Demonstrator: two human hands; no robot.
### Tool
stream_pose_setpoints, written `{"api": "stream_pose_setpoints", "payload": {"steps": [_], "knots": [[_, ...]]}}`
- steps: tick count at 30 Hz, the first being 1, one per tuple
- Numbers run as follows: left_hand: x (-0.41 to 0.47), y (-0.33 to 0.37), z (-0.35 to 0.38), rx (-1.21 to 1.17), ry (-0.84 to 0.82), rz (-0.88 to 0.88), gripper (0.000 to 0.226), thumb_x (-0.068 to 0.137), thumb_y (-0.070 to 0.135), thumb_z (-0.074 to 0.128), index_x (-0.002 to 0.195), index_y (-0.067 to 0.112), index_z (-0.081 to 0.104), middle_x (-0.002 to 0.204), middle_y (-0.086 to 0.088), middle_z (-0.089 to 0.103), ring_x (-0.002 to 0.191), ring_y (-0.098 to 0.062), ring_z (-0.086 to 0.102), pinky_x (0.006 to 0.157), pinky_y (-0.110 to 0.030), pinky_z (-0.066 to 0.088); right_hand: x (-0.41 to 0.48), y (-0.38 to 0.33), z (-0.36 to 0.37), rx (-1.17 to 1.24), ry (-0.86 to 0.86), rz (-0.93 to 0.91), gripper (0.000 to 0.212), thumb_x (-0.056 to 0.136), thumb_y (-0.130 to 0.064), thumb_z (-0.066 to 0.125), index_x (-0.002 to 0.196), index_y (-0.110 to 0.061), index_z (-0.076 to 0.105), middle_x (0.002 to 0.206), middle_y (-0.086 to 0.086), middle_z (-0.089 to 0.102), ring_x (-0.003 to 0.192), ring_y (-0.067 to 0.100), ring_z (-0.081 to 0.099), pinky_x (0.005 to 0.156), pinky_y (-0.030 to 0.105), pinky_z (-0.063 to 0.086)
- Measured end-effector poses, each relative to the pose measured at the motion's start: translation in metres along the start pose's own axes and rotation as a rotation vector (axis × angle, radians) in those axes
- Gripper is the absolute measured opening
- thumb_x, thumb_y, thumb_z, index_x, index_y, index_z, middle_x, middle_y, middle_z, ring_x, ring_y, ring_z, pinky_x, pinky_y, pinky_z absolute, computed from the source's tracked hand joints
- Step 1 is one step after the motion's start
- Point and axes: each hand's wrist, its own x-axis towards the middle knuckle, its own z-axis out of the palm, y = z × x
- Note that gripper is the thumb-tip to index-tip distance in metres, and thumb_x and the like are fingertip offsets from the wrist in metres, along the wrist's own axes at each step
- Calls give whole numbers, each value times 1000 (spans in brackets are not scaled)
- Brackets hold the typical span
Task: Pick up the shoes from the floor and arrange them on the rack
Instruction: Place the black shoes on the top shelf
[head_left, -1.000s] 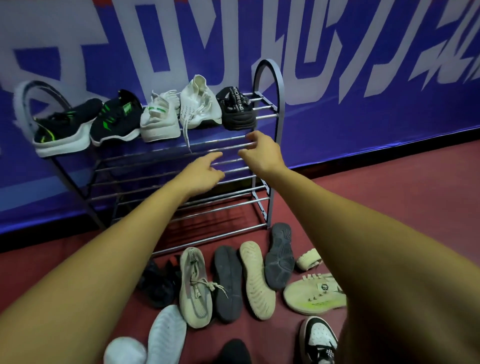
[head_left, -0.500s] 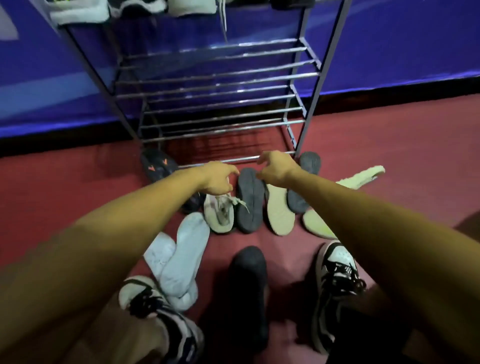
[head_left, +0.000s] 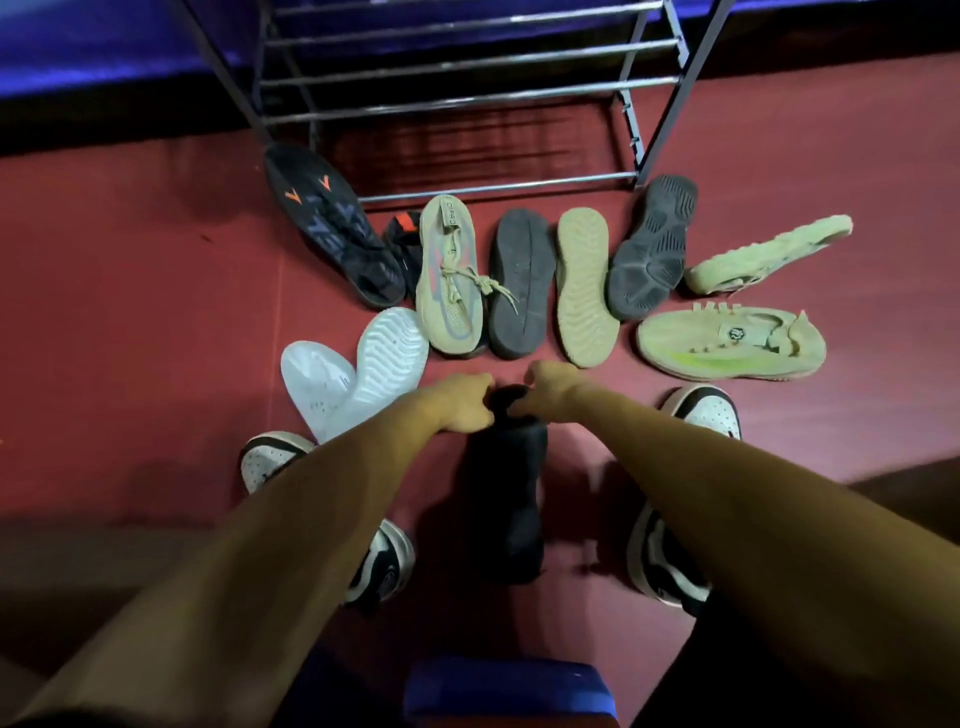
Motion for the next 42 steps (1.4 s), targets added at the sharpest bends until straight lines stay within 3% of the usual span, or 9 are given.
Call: {"api": "stream_pose_setpoints", "payload": {"steps": [7,10,12,15,21,25,29,36,42], "knots": [[17,-19,33,-48,-89,-73,69,91,23,56,152,27,25,142,-13,52,124,-34,53,99,-38,45,1,14,31,-72,-34,121,67,83,-36,70,137,-6,43,138,16,52,125,33,53,96,38,48],[22,-22,38,-103,-110,-82,74,91,26,55,155,28,18,146,-12,48,125,-33,52,100,-38,44,-6,18,29,-33,-152,68,48,96,-29,56,137,-4,51,136,15,57,122,29,56,91,32,45],[25,-21,37,-134,-95,-81,70,92,27,56,153,25,22,145,-12,49,126,-32,52,100,-38,44,-10,19,29,21,-194,79,40,94,-23,60,128,-2,58,125,15,64,103,26,63,75,30,47],[29,-21,32,-192,-62,-68,64,91,26,56,149,21,30,142,-11,53,123,-31,54,99,-37,44,-7,19,30,114,-176,108,33,89,-18,68,117,-3,59,104,12,65,84,21,58,62,25,45],[20,-24,26,-249,92,-48,73,85,30,68,147,29,28,131,-13,59,114,-33,59,96,-39,48,8,11,23,246,-140,152,18,88,-24,68,77,-11,61,65,5,66,59,16,61,57,23,48],[12,-19,5,-288,187,2,72,79,32,70,138,37,29,120,-13,62,101,-33,62,89,-43,52,4,1,3,303,-136,153,19,90,-23,66,77,-9,63,59,4,61,28,6,44,37,16,35],[4,-12,-14,-302,301,39,67,78,29,65,134,43,30,128,-12,55,106,-34,58,91,-39,51,-3,-12,-20,359,-102,162,16,91,-16,66,78,-6,64,70,11,65,39,13,47,39,20,37],[-8,6,-49,-387,405,84,66,80,33,61,133,48,25,106,-12,58,95,-34,57,82,-40,52,-17,-31,-73,287,31,171,18,90,-18,67,78,-6,65,73,10,67,49,17,55,45,24,43],[-30,22,-110,-365,507,179,67,78,34,63,135,42,29,104,-10,67,97,-31,62,84,-42,53,-46,-55,-134,311,112,125,26,92,-20,66,71,-11,53,50,2,60,41,10,56,38,19,41]]}}
